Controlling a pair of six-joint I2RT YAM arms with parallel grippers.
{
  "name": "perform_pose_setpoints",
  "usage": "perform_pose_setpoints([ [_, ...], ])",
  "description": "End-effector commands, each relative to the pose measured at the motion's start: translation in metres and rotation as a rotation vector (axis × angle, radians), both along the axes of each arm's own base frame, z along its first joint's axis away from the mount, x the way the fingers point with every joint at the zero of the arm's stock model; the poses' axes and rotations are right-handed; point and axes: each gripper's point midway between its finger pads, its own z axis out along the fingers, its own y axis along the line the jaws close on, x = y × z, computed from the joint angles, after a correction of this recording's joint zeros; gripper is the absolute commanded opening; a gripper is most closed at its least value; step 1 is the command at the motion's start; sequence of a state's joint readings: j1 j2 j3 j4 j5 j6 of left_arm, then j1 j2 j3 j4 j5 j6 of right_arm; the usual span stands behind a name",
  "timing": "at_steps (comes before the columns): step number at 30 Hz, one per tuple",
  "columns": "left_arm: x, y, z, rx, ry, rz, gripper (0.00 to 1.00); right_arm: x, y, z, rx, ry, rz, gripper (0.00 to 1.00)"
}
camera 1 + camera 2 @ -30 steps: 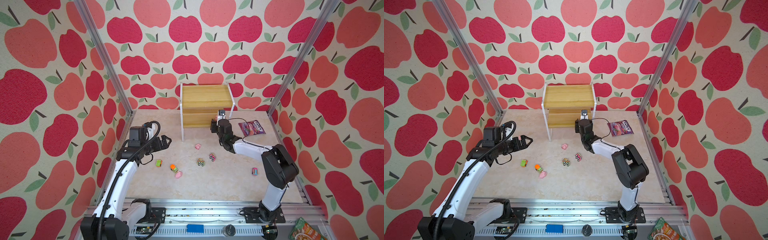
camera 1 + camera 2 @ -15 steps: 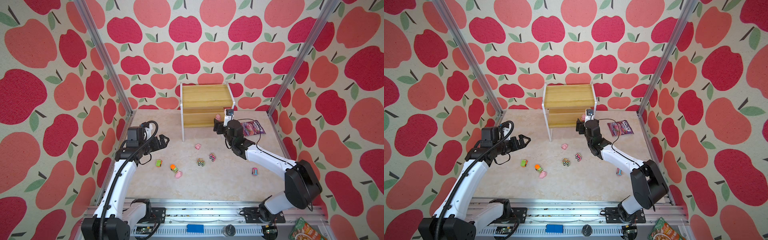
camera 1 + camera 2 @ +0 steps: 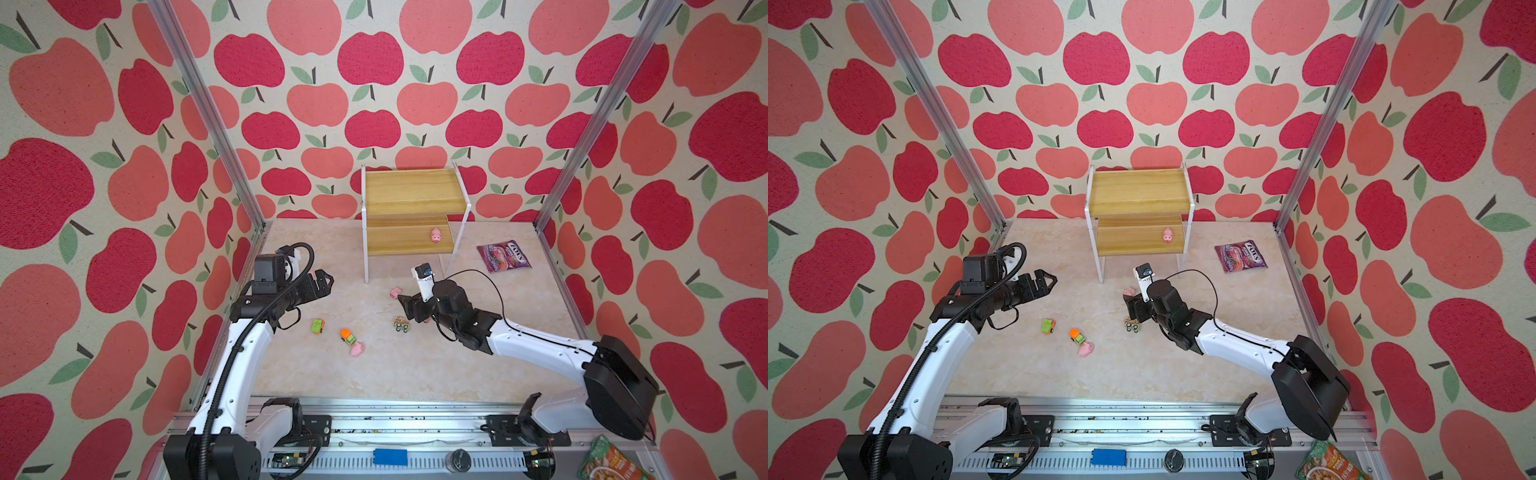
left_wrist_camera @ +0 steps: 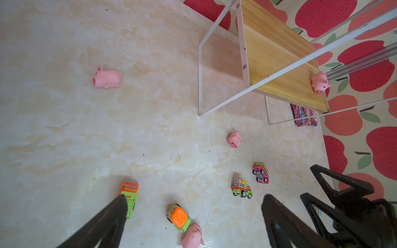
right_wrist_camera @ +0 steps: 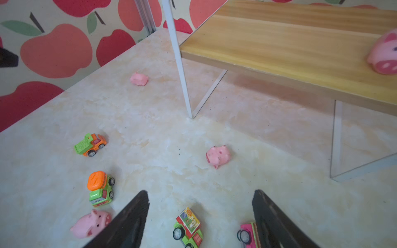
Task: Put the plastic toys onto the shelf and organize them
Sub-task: 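Open the right gripper to release the pig and withdraw, then move the right gripper down to the pink pig beside the orange-green truck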
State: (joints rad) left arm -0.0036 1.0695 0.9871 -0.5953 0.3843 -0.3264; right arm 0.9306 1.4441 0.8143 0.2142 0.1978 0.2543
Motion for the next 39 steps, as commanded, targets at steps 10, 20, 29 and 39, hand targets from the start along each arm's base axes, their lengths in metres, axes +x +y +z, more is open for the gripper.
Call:
perform_pose_setpoints([
  [10, -0.003, 0.008, -0.014, 0.032, 0.047, 0.026, 1.0, -0.094, 0.086, -0.056, -0.159, 0.052, 0.434, 0.75],
  [20, -0.004, -0.001, -0.011, 0.001, 0.025, -0.017, 1.0, -0.126, 0.104, -0.079, -0.349, -0.18, 0.812, 0.78],
  [29, -0.005, -0.005, -0.007, -0.008, 0.011, -0.039, 0.99, -0.131, 0.117, -0.1, -0.403, -0.259, 0.977, 0.75],
  [39, -0.006, -0.006, -0.008, -0.006, 0.01, -0.046, 0.99, -0.126, 0.13, -0.119, -0.42, -0.251, 1.006, 0.68],
])
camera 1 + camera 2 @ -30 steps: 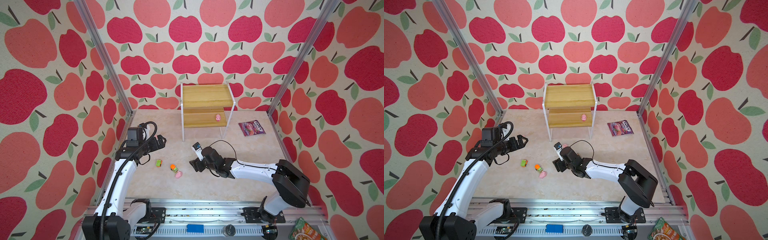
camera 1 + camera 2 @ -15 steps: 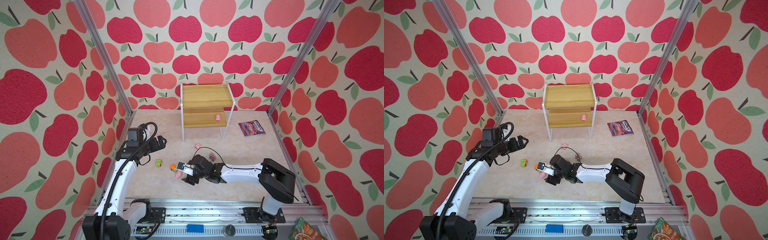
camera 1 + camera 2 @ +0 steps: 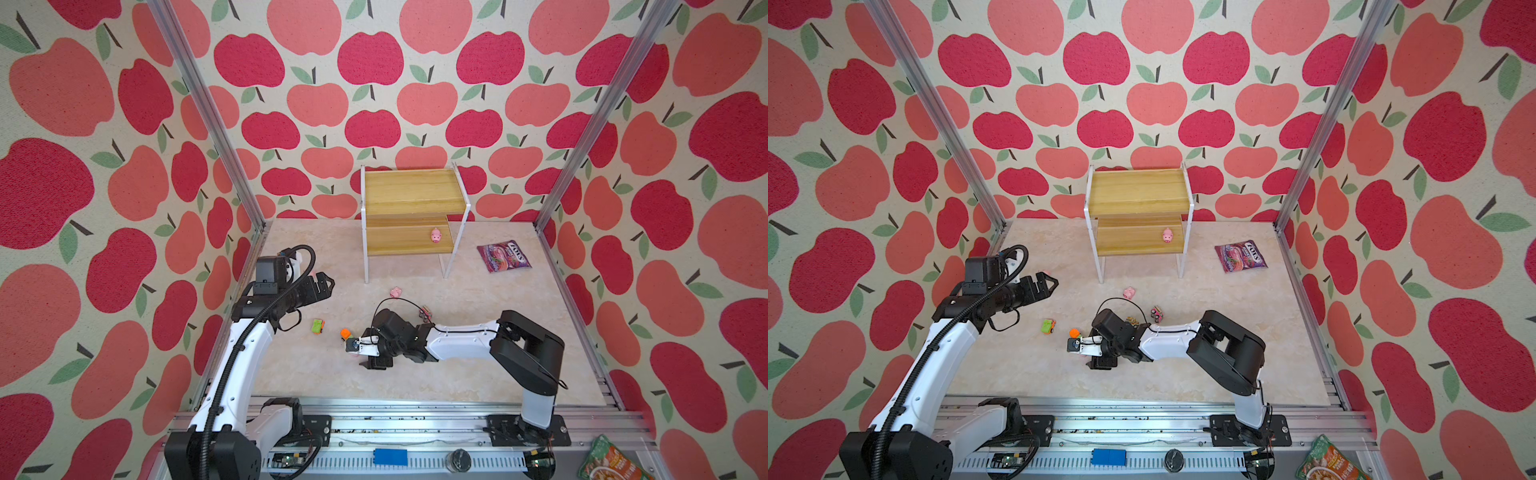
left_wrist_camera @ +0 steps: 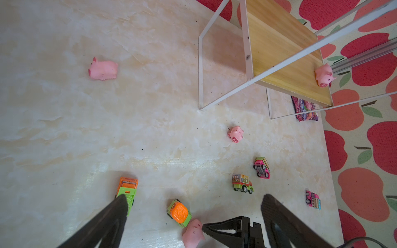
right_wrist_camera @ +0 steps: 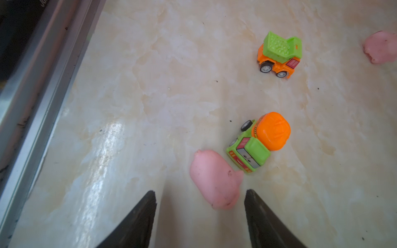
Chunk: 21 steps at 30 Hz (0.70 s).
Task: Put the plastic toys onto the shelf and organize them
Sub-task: 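Move the right gripper down to the pink pig beside the orange-green truck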
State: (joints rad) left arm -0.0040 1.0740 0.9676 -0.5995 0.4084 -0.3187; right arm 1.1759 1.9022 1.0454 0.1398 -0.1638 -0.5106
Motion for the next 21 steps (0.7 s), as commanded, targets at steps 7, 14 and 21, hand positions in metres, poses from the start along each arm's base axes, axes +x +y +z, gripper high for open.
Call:
perform_pose_setpoints([
  [7, -0.002, -0.004, 0.0, 0.009, -0.013, -0.032, 0.99, 0.014, 0.009, -0.007, -0.011, -0.02, 0.012, 0.68],
  [14, -0.003, -0.005, 0.0, 0.012, -0.011, -0.035, 0.99, 0.018, 0.009, -0.01, -0.011, 0.001, 0.006, 0.67],
  [21, -0.003, -0.005, -0.001, 0.014, -0.01, -0.037, 0.99, 0.01, 0.012, -0.018, -0.03, 0.014, 0.038, 0.63],
])
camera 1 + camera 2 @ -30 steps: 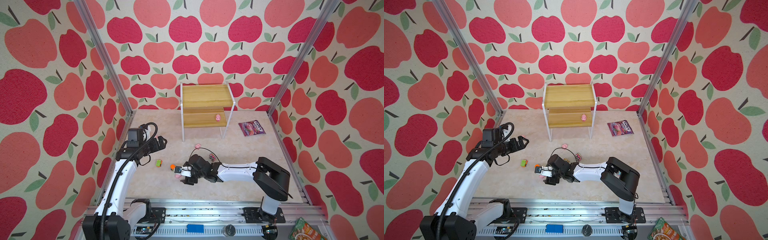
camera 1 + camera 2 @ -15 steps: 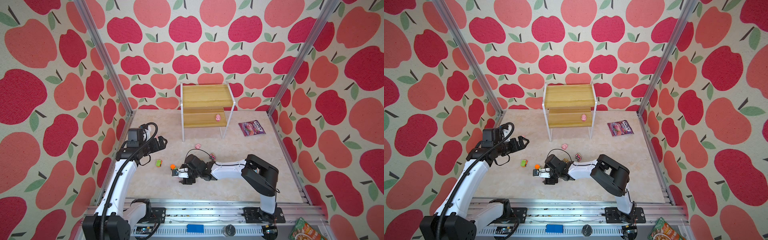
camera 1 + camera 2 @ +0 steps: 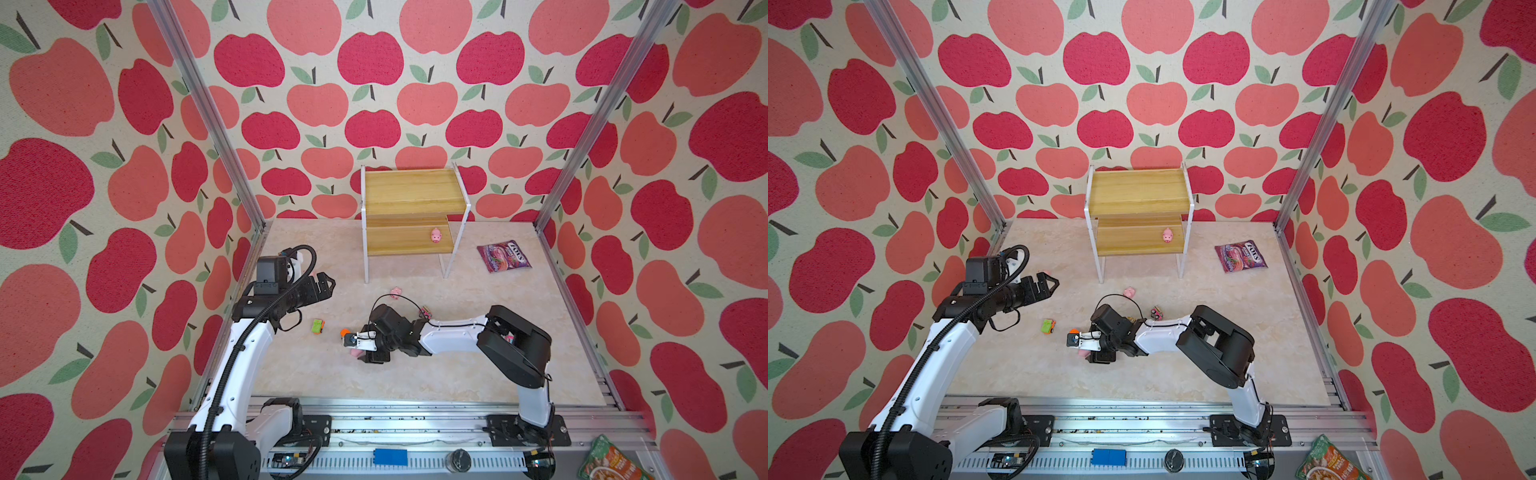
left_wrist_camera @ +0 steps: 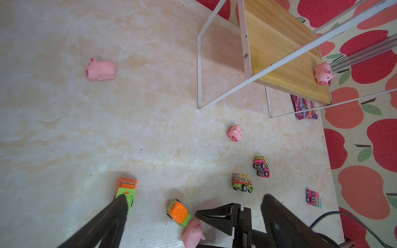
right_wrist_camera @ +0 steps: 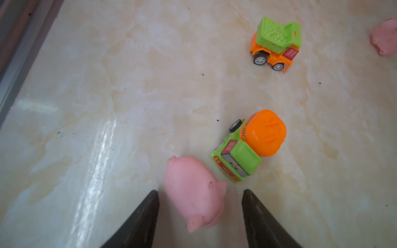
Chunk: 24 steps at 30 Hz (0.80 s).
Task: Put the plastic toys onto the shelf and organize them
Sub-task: 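Move the right gripper down to the pink pig beside the orange-green truck, then close the right gripper on the pink pig and lift it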
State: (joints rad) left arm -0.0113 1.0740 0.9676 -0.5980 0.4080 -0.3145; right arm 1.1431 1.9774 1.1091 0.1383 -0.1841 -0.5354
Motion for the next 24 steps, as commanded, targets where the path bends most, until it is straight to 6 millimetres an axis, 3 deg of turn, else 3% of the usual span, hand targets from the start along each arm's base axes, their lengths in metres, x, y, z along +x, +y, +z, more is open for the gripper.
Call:
perform_pose_setpoints([
  [1, -0.003, -0.003, -0.001, 0.01, -0.008, -0.028, 0.99, -0.007, 0.003, -0.008, -0.024, 0.013, 0.041, 0.61],
  [9, -0.003, -0.003, -0.001, 0.014, -0.008, -0.029, 0.99, -0.009, 0.002, -0.008, -0.03, 0.009, 0.035, 0.42],
  [13, -0.003, -0.004, 0.0, 0.015, -0.011, -0.03, 0.99, -0.009, 0.002, -0.001, -0.016, 0.003, 0.015, 0.38],
  [20, -0.003, -0.004, 0.001, 0.019, -0.013, -0.031, 0.99, -0.004, -0.006, 0.025, 0.037, -0.009, -0.078, 0.32],
  [24, -0.004, -0.003, -0.002, 0.034, -0.002, -0.025, 0.99, 0.013, -0.022, 0.045, 0.079, -0.022, -0.209, 0.32],
])
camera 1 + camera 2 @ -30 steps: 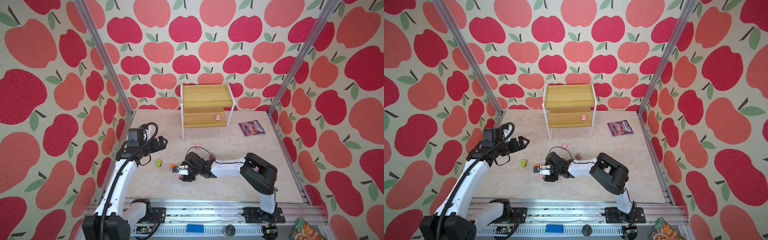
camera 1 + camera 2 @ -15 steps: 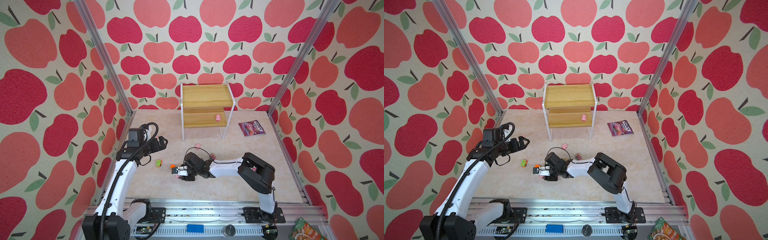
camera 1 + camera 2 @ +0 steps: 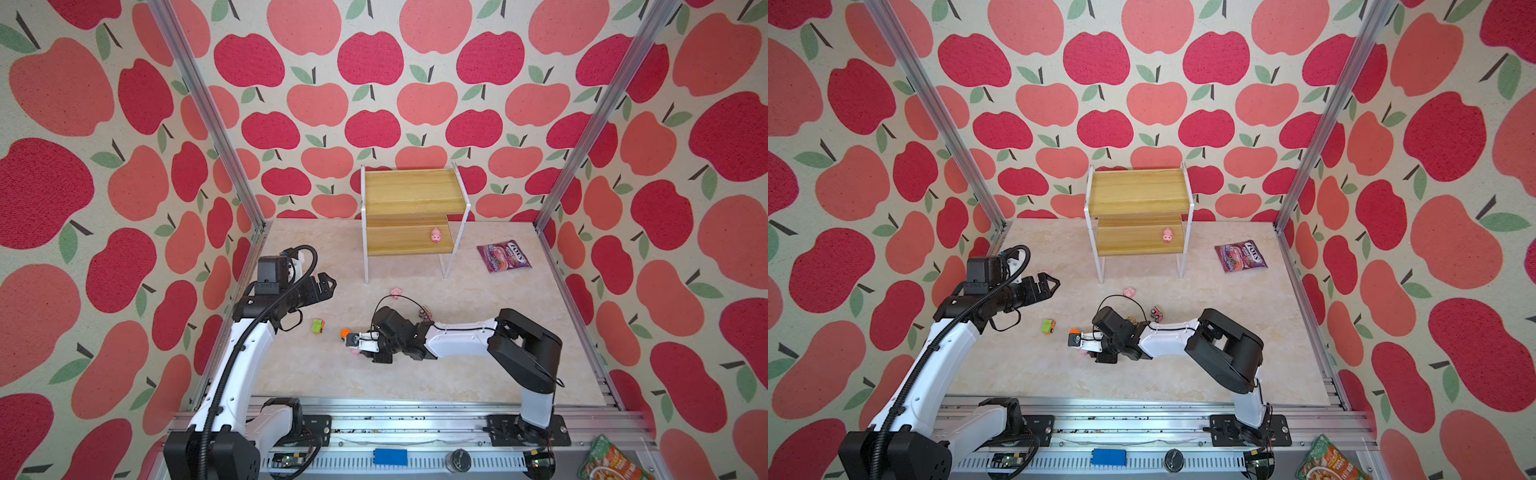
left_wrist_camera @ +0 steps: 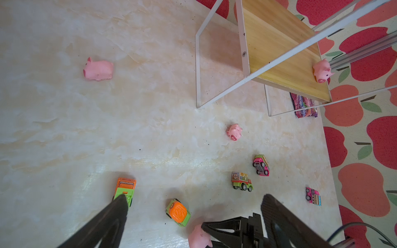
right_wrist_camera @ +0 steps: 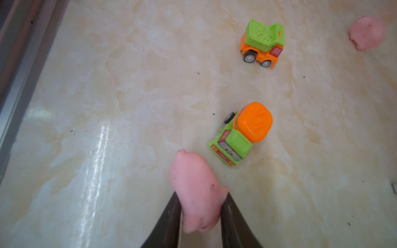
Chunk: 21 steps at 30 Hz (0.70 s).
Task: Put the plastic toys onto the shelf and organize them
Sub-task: 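Close the right gripper on the pink pig and lift it, then carry the held pig with the right gripper past the pink toy truck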
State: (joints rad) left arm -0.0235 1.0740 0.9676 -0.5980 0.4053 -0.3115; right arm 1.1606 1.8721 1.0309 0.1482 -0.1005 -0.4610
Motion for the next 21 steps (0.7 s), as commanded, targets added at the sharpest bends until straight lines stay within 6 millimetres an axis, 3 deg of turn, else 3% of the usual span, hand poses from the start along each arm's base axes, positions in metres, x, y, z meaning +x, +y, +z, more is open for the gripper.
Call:
perform_pose_setpoints([
  [1, -0.004, 0.001, -0.002, 0.034, 0.002, -0.012, 0.99, 0.021, -0.013, 0.031, 0.077, -0.002, -0.158, 0.32],
  [5, -0.004, -0.002, -0.003, 0.041, 0.001, -0.024, 0.99, 0.053, -0.054, 0.049, 0.101, 0.016, -0.369, 0.32],
  [11, -0.007, -0.008, -0.005, 0.06, 0.006, -0.046, 0.99, 0.096, -0.14, 0.062, 0.115, 0.018, -0.733, 0.32],
  [15, -0.008, -0.016, -0.004, 0.068, 0.001, -0.078, 1.0, 0.118, -0.203, 0.057, 0.125, 0.061, -1.014, 0.33],
  [21, -0.014, -0.028, 0.002, 0.091, -0.029, -0.125, 1.0, 0.129, -0.257, 0.033, 0.118, 0.129, -1.304, 0.33],
])
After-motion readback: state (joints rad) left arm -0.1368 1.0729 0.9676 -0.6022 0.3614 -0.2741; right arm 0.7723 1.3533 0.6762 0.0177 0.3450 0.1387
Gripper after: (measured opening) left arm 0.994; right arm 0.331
